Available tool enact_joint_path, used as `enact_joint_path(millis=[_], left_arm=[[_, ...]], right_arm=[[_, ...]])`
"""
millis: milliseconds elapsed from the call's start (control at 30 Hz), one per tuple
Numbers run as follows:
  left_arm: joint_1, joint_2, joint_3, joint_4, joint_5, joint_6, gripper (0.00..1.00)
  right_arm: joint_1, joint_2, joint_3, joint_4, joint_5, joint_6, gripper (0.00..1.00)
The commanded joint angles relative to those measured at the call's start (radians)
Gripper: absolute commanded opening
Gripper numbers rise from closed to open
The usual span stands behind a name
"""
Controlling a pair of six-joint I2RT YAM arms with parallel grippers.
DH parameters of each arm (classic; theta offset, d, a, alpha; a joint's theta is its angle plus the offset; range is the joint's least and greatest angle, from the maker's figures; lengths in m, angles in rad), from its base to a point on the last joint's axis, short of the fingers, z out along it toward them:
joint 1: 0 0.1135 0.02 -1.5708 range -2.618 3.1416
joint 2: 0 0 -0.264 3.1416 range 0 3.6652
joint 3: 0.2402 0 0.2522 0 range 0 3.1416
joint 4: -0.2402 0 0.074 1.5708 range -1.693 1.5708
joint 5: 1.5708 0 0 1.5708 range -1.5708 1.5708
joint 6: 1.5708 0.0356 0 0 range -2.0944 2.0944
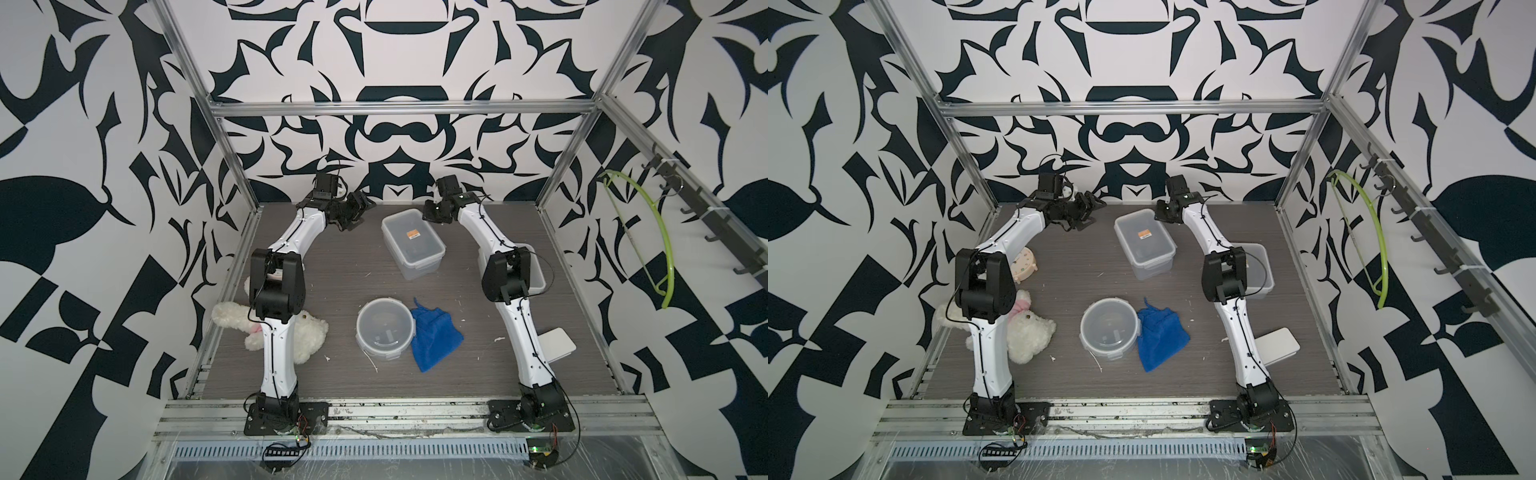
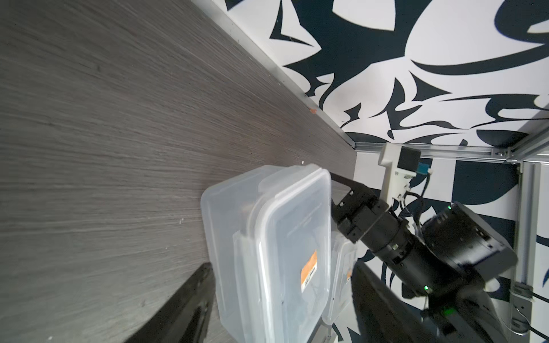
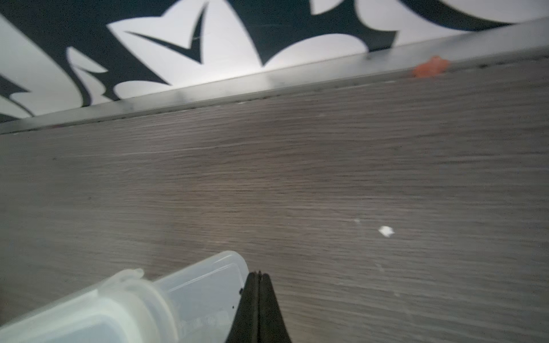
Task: Wipe the insides of the lunch boxes
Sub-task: Adjust the lunch box at the center of the board.
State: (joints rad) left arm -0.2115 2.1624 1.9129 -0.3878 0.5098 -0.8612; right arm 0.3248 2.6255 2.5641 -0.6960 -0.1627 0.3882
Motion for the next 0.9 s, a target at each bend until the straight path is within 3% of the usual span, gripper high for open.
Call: enact_joint_path(millis=[0, 233, 500, 700, 867], left_arm=[[0.008, 0.044, 0.05, -0.034, -0.018, 0.037, 0.76], [0.061, 0.103, 0.129, -0.036, -0.047, 0.033, 0.76], [0.06, 0.184, 0.194, -0.04, -0.027, 0.011, 0.76], [0.039, 0.21, 0.185, -0.011, -0.021, 0.0, 0.76], [0.011, 0.265, 0.256, -0.023, -0.012, -0.004, 0.76]], right_arm=[[0.04, -0.083, -0.019, 0.05, -0.051, -0.036, 0.0], [0.104, -0.295, -0.201, 0.087, -0.053, -0.132, 0.0], [0.249, -0.625, -0.629, 0.085, -0.073, -0.196, 0.0], [0.288, -0.677, -0.815, 0.046, -0.227, -0.177, 0.0], [0.322, -0.65, -0.855, 0.015, -0.286, -0.209, 0.0]])
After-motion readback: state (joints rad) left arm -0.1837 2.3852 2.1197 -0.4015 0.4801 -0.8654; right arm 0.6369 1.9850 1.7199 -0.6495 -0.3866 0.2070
